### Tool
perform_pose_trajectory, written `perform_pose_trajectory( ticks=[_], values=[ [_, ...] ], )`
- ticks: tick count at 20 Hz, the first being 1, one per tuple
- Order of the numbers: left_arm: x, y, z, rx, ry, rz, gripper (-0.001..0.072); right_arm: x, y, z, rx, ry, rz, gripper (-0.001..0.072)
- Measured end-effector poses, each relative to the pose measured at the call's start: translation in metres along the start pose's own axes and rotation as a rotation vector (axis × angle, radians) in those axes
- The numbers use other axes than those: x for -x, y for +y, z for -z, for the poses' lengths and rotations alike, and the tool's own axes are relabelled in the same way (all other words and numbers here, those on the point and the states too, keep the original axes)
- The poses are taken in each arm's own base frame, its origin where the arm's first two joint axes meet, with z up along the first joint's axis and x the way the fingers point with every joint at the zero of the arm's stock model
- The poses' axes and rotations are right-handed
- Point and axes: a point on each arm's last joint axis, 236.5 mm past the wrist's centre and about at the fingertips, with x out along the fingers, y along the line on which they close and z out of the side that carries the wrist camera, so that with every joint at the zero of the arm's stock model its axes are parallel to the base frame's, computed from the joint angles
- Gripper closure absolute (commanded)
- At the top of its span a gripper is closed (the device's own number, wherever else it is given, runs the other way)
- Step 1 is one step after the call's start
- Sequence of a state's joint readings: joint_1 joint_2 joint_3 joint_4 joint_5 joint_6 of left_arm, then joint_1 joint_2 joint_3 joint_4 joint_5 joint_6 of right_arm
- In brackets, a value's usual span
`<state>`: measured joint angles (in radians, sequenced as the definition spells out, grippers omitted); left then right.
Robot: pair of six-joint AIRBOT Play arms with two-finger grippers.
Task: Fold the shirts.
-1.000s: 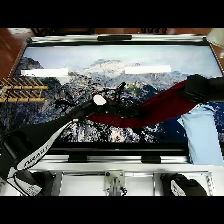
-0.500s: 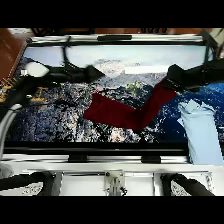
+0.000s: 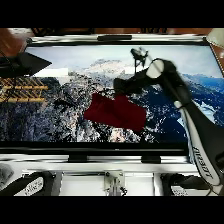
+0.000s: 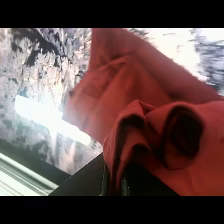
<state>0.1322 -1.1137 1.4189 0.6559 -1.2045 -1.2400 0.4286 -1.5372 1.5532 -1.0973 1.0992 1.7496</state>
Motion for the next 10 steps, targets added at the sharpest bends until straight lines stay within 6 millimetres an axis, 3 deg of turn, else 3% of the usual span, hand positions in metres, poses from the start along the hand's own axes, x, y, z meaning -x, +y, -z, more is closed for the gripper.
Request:
perform_pose_trajectory(
  ticks=[2,3,4,5,7,10],
  values=[
    [0.008,0.005,0.009,-0.005,0.034,-0.029,0.0672,-0.041,0.012,0.008,-0.024,0.025,-0.03,0.064],
    [0.01,0.008,0.012,-0.005,0.046,-0.042,0.0672,-0.06,0.019,0.013,-0.04,0.037,-0.052,0.047],
    [0.011,0.009,0.016,-0.003,0.057,-0.047,0.0672,-0.076,0.026,0.016,-0.06,0.042,-0.072,0.0138],
    [0.012,0.01,0.019,0.003,0.069,-0.049,0.0672,-0.09,0.032,0.019,-0.081,0.045,-0.096,0.0095],
    [0.011,0.016,0.027,0.017,0.09,-0.061,0.0672,-0.104,0.042,0.019,-0.121,0.042,-0.139,0.0095],
    [0.007,0.022,0.039,0.042,0.121,-0.064,0.0672,-0.098,0.04,0.02,-0.109,0.058,-0.148,0.0095]
  ],
)
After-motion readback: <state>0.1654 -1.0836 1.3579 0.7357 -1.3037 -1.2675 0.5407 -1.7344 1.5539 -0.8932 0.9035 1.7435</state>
